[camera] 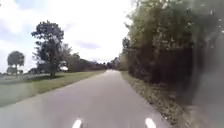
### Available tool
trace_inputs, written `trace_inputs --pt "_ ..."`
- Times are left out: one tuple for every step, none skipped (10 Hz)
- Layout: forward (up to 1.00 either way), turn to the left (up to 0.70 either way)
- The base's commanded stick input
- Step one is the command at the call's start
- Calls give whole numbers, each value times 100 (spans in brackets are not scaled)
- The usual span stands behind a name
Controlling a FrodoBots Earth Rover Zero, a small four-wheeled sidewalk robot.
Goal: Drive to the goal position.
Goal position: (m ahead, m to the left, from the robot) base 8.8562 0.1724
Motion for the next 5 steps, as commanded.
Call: trace_inputs --pt "84 3" --pt "84 3" --pt "84 3" --pt "84 3" --pt "84 3"
